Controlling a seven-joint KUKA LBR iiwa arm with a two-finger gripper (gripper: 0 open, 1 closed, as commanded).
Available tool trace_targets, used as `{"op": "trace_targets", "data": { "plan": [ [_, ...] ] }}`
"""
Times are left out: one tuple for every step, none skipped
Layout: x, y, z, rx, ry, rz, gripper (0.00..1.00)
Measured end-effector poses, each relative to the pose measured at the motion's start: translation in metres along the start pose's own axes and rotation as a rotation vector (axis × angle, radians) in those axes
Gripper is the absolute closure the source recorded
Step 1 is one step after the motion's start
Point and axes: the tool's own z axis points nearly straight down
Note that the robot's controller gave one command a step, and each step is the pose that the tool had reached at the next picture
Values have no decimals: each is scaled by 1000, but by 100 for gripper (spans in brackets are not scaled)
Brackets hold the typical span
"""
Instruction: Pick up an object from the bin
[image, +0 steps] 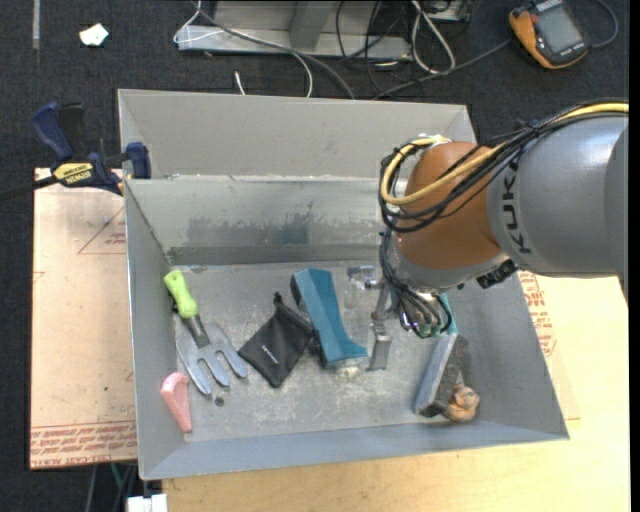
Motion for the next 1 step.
{"op": "trace_targets", "data": {
  "plan": [
    [-2,0,-5,0,-7,0,0]
  ]
}}
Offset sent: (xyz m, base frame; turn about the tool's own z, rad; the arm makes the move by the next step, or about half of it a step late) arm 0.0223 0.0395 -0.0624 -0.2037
